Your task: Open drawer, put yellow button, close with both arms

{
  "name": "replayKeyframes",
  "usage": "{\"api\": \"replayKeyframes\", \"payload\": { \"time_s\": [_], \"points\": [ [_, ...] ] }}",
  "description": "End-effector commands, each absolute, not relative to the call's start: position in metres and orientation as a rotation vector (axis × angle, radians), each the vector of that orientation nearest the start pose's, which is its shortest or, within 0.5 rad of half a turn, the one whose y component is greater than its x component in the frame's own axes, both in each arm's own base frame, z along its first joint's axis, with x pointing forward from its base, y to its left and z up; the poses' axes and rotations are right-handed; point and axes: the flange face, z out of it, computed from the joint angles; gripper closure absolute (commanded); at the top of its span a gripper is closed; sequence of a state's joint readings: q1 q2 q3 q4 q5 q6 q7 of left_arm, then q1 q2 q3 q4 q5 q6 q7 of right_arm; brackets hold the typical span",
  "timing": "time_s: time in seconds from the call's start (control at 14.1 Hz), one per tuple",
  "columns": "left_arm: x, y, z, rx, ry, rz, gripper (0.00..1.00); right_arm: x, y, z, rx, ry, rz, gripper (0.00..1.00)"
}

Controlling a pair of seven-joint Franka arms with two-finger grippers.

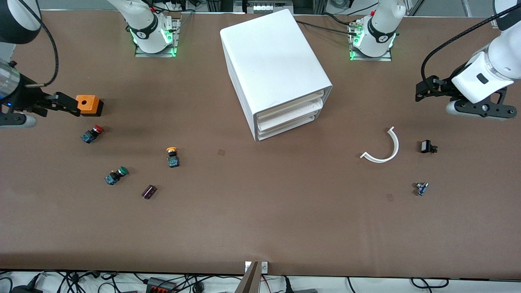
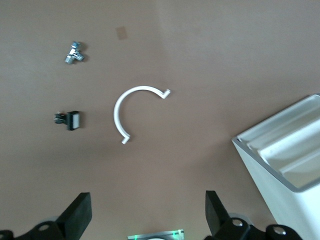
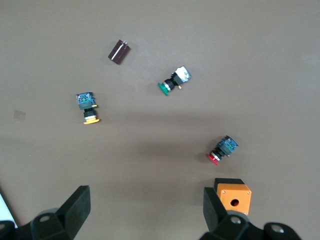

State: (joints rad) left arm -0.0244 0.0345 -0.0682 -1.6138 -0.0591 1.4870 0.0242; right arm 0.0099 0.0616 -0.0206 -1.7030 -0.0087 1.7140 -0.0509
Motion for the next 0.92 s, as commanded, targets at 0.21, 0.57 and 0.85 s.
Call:
{"api": "replayKeyframes", "payload": {
  "time_s": [0.21, 0.57, 0.85],
  "points": [
    [0.542, -0.086, 0.555, -3.301, 0.294, 0.627, 0.00, 0.598, 0.031, 0.496, -3.095, -0.114, 0.114, 0.00],
    [0.568, -0.123, 0.487, -3.519, 0.479, 0.891, 0.00, 0.612, 0.069, 0.447, -3.095, -0.205, 0.185, 0.00],
    [0.598, -0.142, 0.423, -3.729, 0.659, 0.854, 0.00, 0.617, 0.112, 0.407, -3.090, -0.306, 0.223, 0.00]
  ]
}}
